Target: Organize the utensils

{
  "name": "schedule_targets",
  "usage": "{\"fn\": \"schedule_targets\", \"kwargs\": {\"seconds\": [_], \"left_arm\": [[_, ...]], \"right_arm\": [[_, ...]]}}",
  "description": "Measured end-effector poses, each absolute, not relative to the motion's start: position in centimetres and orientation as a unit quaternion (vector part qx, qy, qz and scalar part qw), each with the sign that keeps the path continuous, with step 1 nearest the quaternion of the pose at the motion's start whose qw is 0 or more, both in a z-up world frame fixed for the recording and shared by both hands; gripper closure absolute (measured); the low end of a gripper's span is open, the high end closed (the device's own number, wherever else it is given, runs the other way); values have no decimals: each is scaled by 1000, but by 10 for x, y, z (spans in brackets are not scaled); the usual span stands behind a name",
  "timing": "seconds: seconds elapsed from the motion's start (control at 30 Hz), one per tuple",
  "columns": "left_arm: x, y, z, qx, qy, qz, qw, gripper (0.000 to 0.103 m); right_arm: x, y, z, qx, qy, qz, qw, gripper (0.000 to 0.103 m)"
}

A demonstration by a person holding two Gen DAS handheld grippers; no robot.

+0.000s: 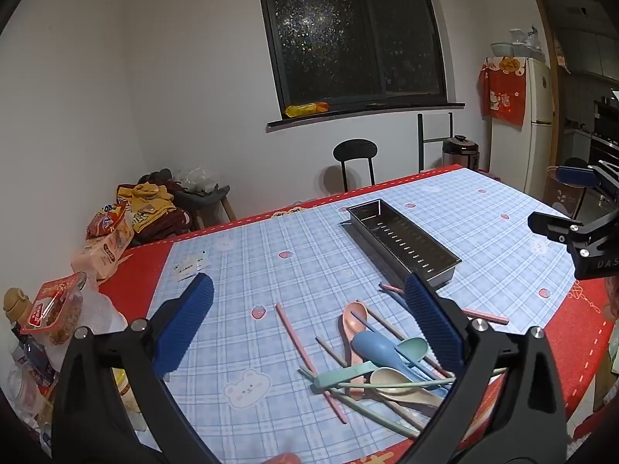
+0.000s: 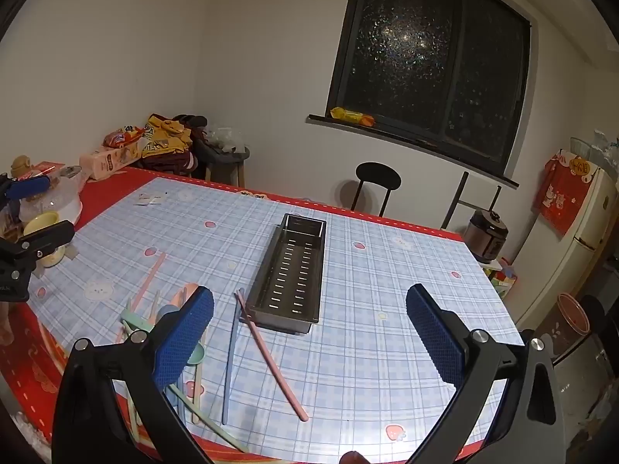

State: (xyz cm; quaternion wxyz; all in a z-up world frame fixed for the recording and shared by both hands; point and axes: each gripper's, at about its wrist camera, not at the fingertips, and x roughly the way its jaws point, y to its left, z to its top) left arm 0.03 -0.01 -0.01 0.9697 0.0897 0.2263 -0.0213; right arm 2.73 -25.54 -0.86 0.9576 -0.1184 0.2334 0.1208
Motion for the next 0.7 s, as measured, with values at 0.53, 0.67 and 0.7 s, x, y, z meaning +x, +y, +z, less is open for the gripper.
{"fn": "schedule_targets", "kwargs": {"seconds": [0.53, 0.67, 0.7], "left_arm": [[0, -1, -6, 92, 229, -24, 969, 6], [0, -3, -6, 93, 230, -24, 968, 6], [0, -3, -7, 93, 230, -24, 968, 6]], "right_arm": [[26, -258, -12, -115, 236, 124, 957, 5], [31, -257, -14, -115, 238, 122, 957, 5], [30, -256, -15, -116, 239, 121, 957, 5]]}}
